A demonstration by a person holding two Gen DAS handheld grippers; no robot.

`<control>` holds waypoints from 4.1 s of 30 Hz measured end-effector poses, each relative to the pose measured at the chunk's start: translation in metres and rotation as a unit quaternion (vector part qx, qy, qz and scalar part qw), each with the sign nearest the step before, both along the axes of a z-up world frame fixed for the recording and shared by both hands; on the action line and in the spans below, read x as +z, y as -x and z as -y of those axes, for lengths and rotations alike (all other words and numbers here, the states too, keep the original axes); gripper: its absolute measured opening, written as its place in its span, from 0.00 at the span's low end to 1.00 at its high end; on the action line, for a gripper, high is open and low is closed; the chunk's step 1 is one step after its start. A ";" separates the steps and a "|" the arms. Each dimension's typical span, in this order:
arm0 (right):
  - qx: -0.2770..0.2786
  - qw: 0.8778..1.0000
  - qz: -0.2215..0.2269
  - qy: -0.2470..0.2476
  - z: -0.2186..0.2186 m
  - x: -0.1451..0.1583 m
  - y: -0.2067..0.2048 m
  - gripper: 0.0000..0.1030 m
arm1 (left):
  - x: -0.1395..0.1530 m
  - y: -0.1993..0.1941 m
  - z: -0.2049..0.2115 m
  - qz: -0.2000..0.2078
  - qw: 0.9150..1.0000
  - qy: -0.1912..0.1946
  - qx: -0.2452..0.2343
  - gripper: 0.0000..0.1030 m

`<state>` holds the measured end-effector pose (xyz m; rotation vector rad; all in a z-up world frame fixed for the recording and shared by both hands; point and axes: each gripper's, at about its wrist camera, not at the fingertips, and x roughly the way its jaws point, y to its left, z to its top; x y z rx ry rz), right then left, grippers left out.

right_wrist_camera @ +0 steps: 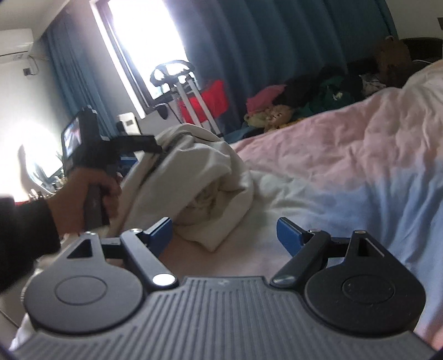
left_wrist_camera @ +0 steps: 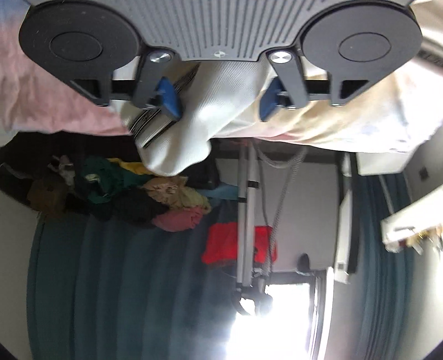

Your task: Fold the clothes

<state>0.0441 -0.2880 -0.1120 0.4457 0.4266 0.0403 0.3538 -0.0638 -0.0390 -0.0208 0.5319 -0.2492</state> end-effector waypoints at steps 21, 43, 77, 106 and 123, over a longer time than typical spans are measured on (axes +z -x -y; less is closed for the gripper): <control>-0.036 0.998 0.046 0.028 0.007 0.031 0.039 0.81 | 0.007 0.341 -0.016 -0.017 0.984 0.061 -0.169 0.03; 0.047 0.998 -0.014 0.025 -0.063 0.078 0.015 0.62 | -0.032 0.351 -0.093 0.007 0.993 0.111 -0.032 0.70; -0.288 0.957 0.029 0.012 0.093 0.118 -0.006 0.06 | -0.068 0.310 -0.134 0.005 0.973 0.229 -0.003 0.70; -0.419 0.817 -0.063 -0.391 0.225 -0.073 0.147 0.40 | -0.114 0.335 -0.236 -0.115 0.871 0.427 0.213 0.73; -0.431 0.847 -0.029 -0.308 0.265 -0.061 0.161 0.08 | -0.089 0.314 -0.371 -0.086 0.793 0.498 0.341 0.16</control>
